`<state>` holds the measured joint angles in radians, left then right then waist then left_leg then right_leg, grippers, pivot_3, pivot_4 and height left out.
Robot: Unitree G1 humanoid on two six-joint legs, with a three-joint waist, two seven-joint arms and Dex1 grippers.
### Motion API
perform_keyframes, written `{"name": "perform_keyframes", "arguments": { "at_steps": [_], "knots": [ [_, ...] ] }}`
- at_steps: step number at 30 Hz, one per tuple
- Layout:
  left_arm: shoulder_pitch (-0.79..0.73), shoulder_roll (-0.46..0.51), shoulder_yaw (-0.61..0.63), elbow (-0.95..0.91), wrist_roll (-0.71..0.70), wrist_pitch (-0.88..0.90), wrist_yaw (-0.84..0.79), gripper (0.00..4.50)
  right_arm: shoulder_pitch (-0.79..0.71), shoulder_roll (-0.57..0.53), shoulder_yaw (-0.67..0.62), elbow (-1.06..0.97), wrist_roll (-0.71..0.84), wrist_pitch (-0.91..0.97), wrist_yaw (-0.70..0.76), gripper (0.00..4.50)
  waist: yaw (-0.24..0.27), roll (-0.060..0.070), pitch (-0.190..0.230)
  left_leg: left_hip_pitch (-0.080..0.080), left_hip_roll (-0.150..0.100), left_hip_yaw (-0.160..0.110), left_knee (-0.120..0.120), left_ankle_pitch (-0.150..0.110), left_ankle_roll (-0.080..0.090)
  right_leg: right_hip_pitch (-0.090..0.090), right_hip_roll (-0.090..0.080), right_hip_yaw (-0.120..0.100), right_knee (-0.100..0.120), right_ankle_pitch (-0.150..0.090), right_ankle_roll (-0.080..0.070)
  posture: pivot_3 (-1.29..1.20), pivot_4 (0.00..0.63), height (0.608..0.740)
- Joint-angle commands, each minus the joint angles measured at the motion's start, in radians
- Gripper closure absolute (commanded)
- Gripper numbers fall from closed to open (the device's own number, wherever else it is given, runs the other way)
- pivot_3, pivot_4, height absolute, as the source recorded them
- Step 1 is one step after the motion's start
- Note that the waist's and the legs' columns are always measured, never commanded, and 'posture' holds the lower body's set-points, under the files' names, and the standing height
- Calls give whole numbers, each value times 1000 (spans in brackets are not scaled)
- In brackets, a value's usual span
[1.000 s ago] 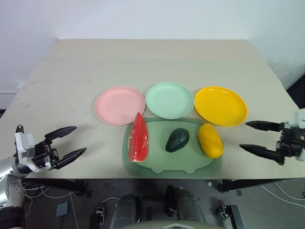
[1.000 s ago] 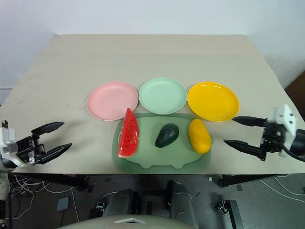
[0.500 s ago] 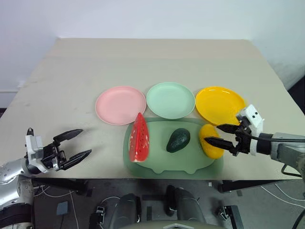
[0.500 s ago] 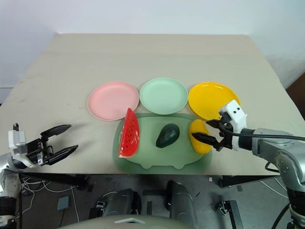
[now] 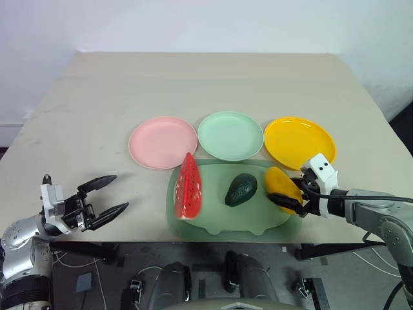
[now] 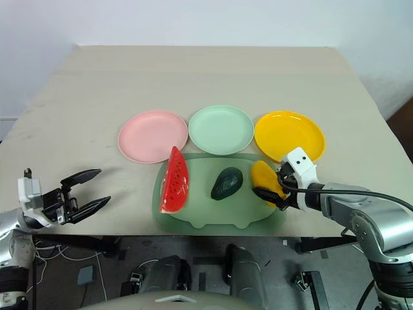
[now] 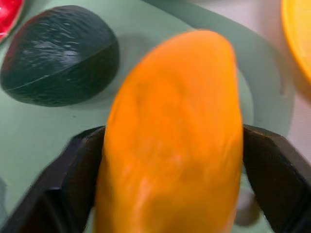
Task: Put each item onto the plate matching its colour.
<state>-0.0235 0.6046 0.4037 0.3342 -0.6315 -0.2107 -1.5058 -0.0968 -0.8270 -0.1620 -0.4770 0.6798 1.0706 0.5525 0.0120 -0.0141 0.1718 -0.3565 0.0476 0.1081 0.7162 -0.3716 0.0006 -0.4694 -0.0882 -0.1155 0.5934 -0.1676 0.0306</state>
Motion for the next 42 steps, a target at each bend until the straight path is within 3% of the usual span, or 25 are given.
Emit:
{"name": "perform_keyframes", "arguments": {
  "at_steps": [1,8,15,20,23,25,29,35,42],
  "knots": [
    [-8,0,-1,-20,-2,-15,1,0,-24,-8,-16,-3,-8,-7,4,1278,0,0,0,0,0,0,0,0,0,0,0,0,0,0,0,0,150,733],
    [-16,5,-3,-16,-2,-15,4,0,-249,36,-119,122,71,14,-5,1278,-5,0,0,0,0,0,0,0,0,0,1,0,0,0,0,0,150,733],
    [-33,6,-9,-5,5,-19,7,0,-461,79,38,469,-164,-127,-75,1278,-5,0,0,-1,0,1,0,0,0,0,1,0,0,0,0,0,150,733],
    [-28,3,-7,-19,4,-20,17,0,-517,104,97,619,-266,-220,-59,1278,-8,1,0,-1,-1,1,0,0,0,-1,1,0,1,2,2,0,150,733],
    [-13,3,-4,-34,2,-21,29,0,-521,100,112,639,-294,-248,-27,277,-13,1,0,-1,-1,2,0,0,0,-1,1,0,1,2,2,0,150,733],
    [-6,2,-5,-45,1,-20,35,0,-519,92,117,632,-305,-259,1,40,-19,1,0,-1,0,2,0,0,0,-1,0,0,1,2,2,0,150,733],
    [7,0,-10,-76,-2,-9,55,0,-526,35,116,575,-301,-288,117,40,-25,2,1,-1,0,1,0,0,0,-2,0,0,1,2,2,0,150,733],
    [-5,6,-21,-91,0,6,64,0,-560,-73,131,456,-198,-368,478,40,-25,3,2,-2,0,1,-1,0,0,-3,1,0,1,2,3,0,150,733],
    [-32,-1,-47,-92,6,9,67,0,-612,-46,266,398,-188,-432,718,40,-25,3,2,-1,1,1,-1,0,0,-3,1,0,1,2,2,0,150,733]
  ]
}}
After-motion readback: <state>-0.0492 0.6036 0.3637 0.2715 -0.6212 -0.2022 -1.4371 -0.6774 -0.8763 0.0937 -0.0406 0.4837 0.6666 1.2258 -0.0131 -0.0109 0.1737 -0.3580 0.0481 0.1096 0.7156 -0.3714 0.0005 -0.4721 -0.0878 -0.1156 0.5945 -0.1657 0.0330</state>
